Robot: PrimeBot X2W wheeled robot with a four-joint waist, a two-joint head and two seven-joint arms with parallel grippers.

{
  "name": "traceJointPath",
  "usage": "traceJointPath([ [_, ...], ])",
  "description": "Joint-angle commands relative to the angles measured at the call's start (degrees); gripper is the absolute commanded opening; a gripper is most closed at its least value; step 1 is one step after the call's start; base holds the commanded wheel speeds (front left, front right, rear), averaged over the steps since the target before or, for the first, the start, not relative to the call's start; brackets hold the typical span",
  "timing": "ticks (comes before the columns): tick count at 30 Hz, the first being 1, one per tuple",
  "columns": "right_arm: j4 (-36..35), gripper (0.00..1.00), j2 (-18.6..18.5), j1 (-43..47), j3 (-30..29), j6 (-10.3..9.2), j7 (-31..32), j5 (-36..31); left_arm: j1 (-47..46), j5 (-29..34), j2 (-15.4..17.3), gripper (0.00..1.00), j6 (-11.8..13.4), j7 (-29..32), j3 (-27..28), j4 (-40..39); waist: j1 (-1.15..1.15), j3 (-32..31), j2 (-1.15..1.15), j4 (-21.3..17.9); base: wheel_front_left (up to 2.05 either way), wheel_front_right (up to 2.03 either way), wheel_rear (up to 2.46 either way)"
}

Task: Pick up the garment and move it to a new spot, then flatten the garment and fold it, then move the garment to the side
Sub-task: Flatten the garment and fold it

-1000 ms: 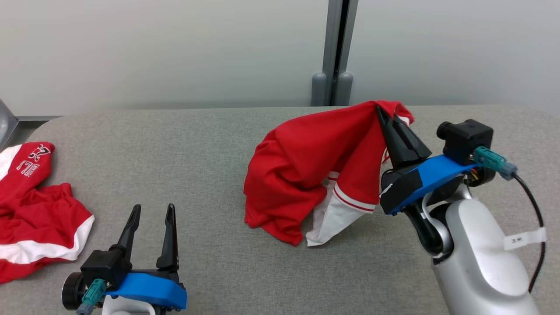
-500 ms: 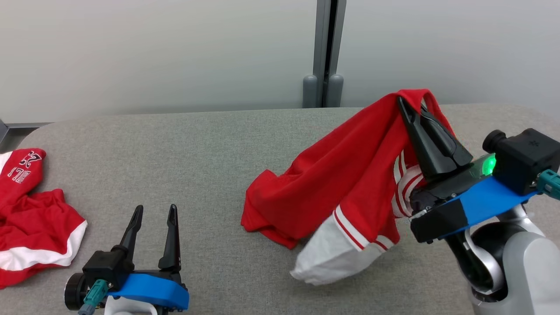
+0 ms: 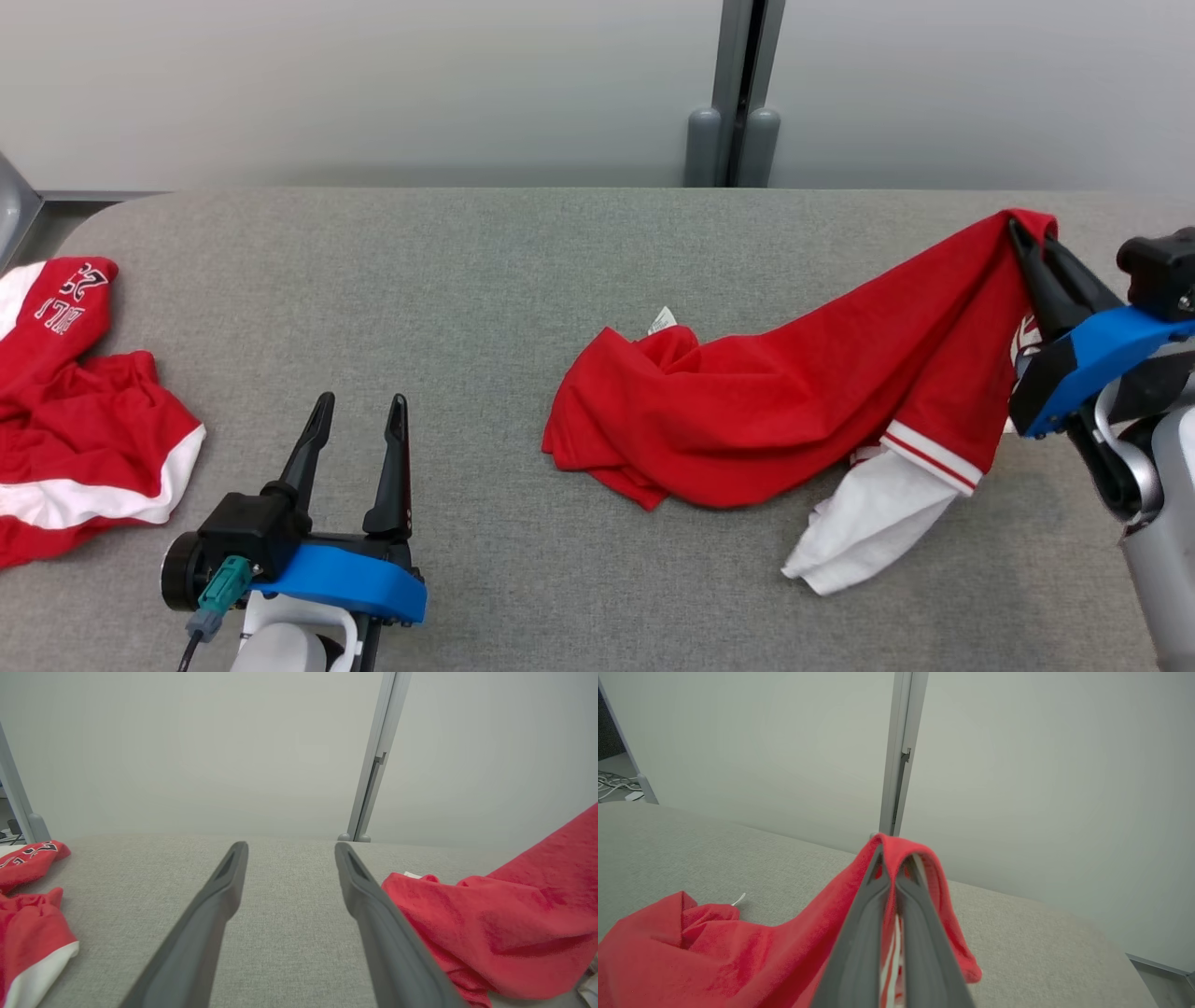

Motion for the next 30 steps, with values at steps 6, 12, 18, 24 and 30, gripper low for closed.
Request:
traceJointPath([
  [6,12.9,0.00,-1.7,-11.1,2.5,0.01,-8.0,1.0,-2.5,0.4,0.1,1.00,-0.3,-0.2,-1.0,0.4,0.00,2.7,0.00,2.9,0.00,0.00,0.00],
  [12,18.2,0.00,-2.5,-19.8,10.2,0.00,-14.7,1.3,-4.1,0.3,-0.1,1.00,-0.5,-0.2,-2.1,0.7,0.00,4.3,0.00,4.9,0.00,0.00,0.00],
  [18,27.0,0.13,-3.9,-22.2,12.2,0.00,-15.7,4.7,-5.0,-0.1,-0.6,1.00,-0.6,-0.2,-3.2,1.2,0.00,5.0,0.00,6.1,0.00,0.00,0.00],
  [24,35.7,1.00,-3.3,-22.2,8.6,0.01,-14.3,7.4,-4.9,-0.2,-0.3,1.00,-0.7,-0.2,-2.9,1.3,0.00,5.1,0.00,5.6,0.00,0.00,0.00],
  [30,39.5,1.00,-2.5,-19.7,5.6,0.01,-10.2,9.8,-3.2,0.0,-0.2,1.00,-0.6,-0.2,-2.2,1.3,0.00,3.6,0.00,4.0,0.00,0.00,0.00],
])
